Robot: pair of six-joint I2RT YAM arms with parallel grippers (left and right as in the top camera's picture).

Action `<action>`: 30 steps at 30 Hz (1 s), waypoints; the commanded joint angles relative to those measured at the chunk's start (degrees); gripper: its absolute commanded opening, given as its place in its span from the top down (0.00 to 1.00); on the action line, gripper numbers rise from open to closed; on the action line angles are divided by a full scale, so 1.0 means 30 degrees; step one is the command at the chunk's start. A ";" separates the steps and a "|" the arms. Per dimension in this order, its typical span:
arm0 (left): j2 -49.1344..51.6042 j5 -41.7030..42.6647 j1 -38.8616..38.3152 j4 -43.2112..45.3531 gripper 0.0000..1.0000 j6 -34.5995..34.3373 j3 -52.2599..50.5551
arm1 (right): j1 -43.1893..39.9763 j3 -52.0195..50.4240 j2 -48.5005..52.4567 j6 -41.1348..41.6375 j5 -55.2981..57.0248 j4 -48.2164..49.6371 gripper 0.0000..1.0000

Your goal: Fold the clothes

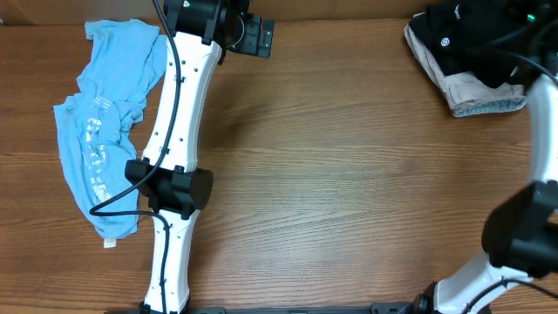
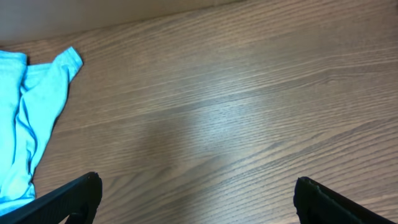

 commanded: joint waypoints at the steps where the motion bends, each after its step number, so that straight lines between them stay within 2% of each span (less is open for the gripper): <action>1: -0.0109 -0.0182 0.0066 0.0000 0.00 -0.0189 -0.0590 | -0.0117 0.0226 0.1858 0.0204 0.2543 0.1071 0.00; 8: -0.0109 -0.0182 0.0066 0.0080 0.00 -0.0189 -0.2368 | -0.0182 0.0233 0.4648 0.1042 0.2455 0.0991 0.00; 15: -0.0109 -0.0182 0.0066 0.0619 0.00 -0.0189 -0.3708 | -0.0168 0.0226 0.6659 0.1042 0.2091 -0.2193 0.08; 19: -0.0109 -0.0182 0.0066 0.0947 0.00 -0.0189 -0.3745 | -0.0168 0.0219 0.7592 0.1042 0.1800 -0.5107 0.07; 20: -0.0109 -0.0182 0.0066 0.1027 0.00 -0.0189 -0.3745 | -0.0168 0.0211 0.7781 0.1035 0.1654 -0.5719 0.02; 22: -0.0109 -0.0182 0.0066 0.1180 0.00 -0.0189 -0.3745 | -0.0168 0.0211 0.8174 0.1035 0.1508 -0.6681 0.00; 30: -0.0109 -0.0182 0.0066 0.1574 0.00 -0.0182 -0.3745 | -0.0226 0.0925 0.8735 0.0896 0.0809 -0.8298 0.00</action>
